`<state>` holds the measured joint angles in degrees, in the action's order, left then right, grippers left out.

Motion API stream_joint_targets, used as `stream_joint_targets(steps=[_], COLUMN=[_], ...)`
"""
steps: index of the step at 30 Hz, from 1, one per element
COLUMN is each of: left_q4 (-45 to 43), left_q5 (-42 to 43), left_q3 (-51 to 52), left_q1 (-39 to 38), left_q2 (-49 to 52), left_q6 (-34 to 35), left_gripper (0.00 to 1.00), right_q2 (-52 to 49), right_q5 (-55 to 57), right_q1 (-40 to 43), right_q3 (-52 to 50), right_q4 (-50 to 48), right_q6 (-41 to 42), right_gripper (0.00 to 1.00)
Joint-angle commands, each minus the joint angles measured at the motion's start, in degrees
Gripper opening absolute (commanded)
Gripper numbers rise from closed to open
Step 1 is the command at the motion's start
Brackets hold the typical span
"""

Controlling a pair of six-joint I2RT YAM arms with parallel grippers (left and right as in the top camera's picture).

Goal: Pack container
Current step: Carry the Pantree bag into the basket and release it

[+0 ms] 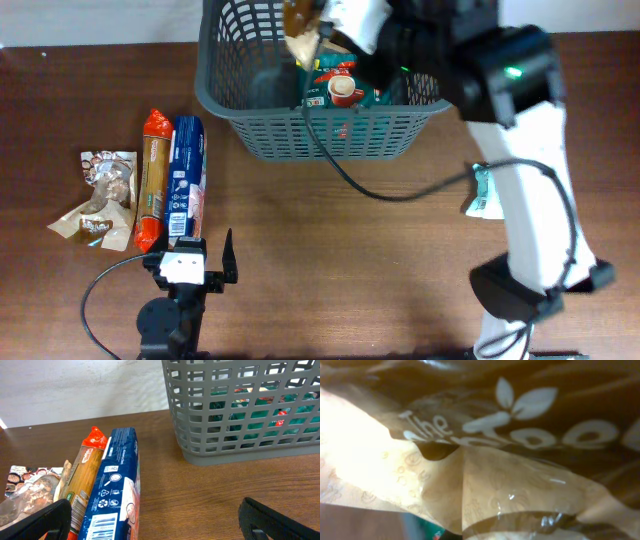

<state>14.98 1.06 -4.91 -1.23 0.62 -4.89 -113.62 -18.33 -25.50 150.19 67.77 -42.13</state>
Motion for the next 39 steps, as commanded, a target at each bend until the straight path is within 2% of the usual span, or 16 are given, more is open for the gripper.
stream_joint_targets(steps=[1,7,14,19,26,33,34,35,36,37,39], left_q4=[0.02,0.02,0.02,0.02,0.02,0.02,0.02,0.02,0.02,0.02,0.02], left_q5=[-0.39,-0.39,-0.39,-0.39,-0.42,-0.39,-0.39,-0.42,-0.39,-0.39,-0.39], left_q3=[0.26,0.26,0.26,0.26,0.26,0.26,0.26,0.26,0.26,0.26,0.26], left_q1=[-0.11,-0.11,-0.11,-0.11,-0.11,-0.11,-0.11,-0.11,-0.11,-0.11,-0.11], left_q2=[-0.33,-0.33,-0.33,-0.33,-0.33,-0.33,-0.33,-0.33,-0.33,-0.33,-0.33], left_q6=[0.13,0.13,0.13,0.13,0.13,0.13,0.13,0.13,0.13,0.13,0.13], left_gripper=[0.99,0.99,0.99,0.99,0.99,0.99,0.99,0.99,0.99,0.99,0.99], right_q2=[-6.21,-14.43,-20.65,-23.45,-25.68,-26.49,-26.49,-26.47,-26.47,-26.47,-26.45], right_q5=[1.95,0.57,-4.81,-8.55,-8.00,-0.26,0.79,1.57,1.90,1.92,2.32], right_q1=[-0.04,-0.07,-0.07,-0.74,-3.43,-4.15,-4.02,-3.93,-3.80,-3.72,-3.67], right_q3=[0.74,0.74,0.74,0.74,0.11,-0.57,-0.55,-0.55,-0.55,-0.55,-0.42], right_q4=[-4.68,-13.46,-18.67,-18.97,-18.58,-18.95,-18.97,-18.97,-18.97,-18.97,-18.93], right_q6=[-2.71,4.74,8.33,9.88,11.89,16.13,16.17,16.72,17.84,19.06,20.31], right_gripper=[0.04,0.04,0.04,0.04,0.03,0.04,0.05,0.16,0.36,0.52,0.57])
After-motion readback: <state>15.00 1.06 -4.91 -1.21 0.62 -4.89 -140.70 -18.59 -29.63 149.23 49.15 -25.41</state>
